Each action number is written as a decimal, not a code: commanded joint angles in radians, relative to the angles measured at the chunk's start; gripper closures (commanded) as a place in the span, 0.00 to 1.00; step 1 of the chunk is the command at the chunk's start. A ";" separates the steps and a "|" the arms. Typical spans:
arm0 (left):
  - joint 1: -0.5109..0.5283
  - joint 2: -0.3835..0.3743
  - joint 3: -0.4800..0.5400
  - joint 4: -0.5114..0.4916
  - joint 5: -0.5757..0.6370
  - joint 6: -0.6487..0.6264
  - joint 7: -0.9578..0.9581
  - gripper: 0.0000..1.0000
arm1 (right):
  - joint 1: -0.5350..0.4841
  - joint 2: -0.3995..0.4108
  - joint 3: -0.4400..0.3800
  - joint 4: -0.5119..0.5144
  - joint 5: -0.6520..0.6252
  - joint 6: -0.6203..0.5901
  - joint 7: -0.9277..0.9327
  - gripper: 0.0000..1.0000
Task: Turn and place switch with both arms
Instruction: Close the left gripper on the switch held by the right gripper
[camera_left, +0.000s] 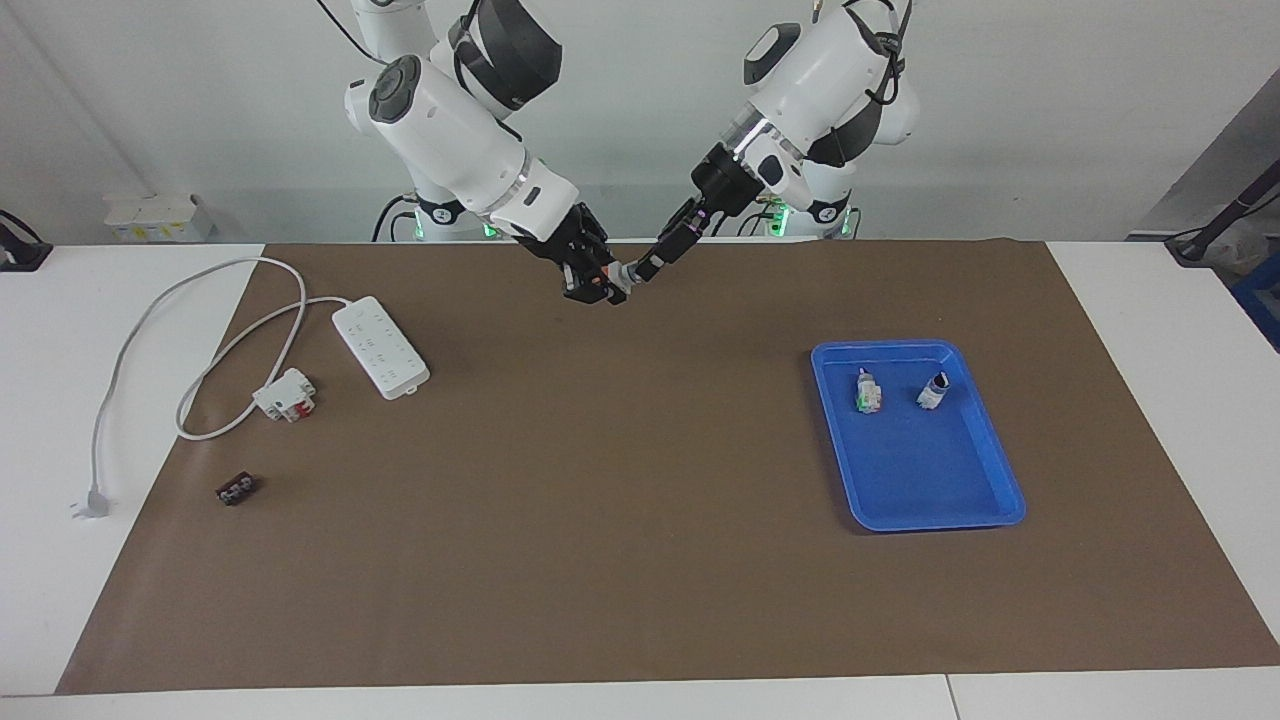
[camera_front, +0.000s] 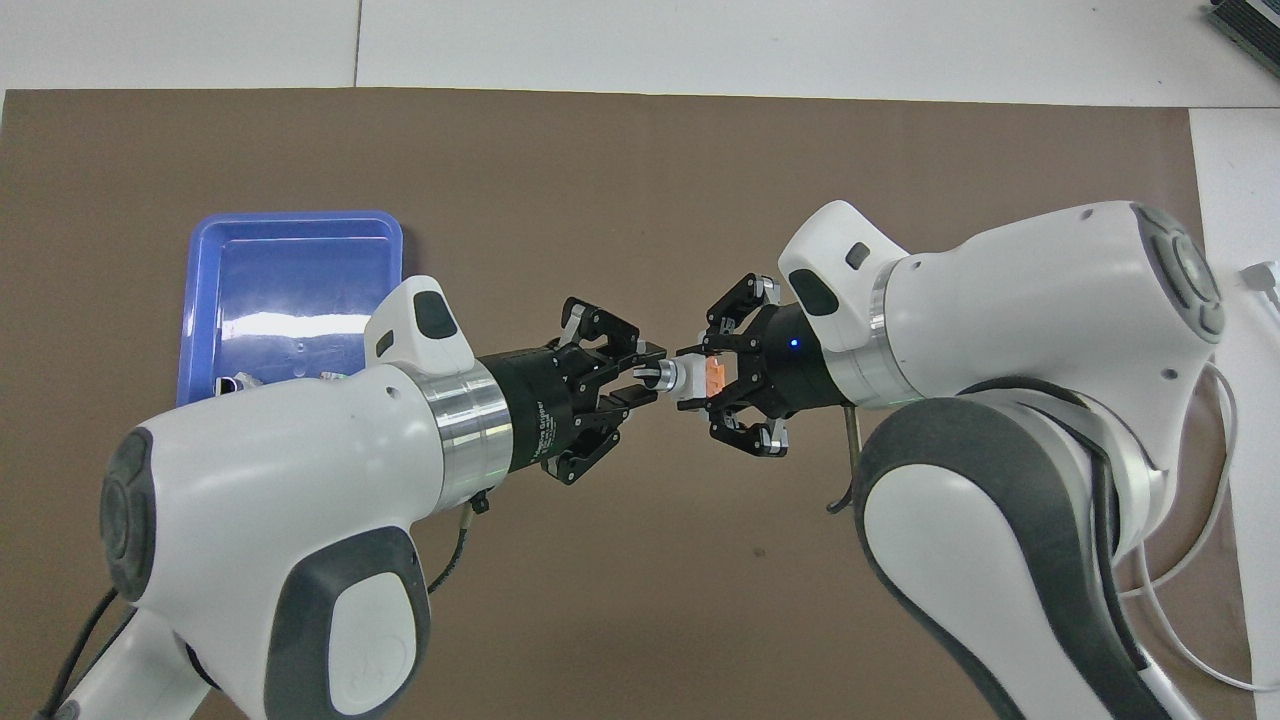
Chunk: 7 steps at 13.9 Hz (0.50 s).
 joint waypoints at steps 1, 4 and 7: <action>-0.003 -0.002 0.008 -0.006 -0.017 0.023 -0.002 0.63 | -0.009 -0.029 0.005 -0.036 0.028 0.019 -0.023 1.00; -0.003 0.004 0.008 -0.003 -0.017 0.023 -0.002 0.62 | -0.009 -0.029 0.005 -0.036 0.028 0.019 -0.023 1.00; -0.001 0.004 0.008 0.002 -0.019 0.024 -0.003 0.62 | -0.009 -0.029 0.005 -0.036 0.028 0.018 -0.023 1.00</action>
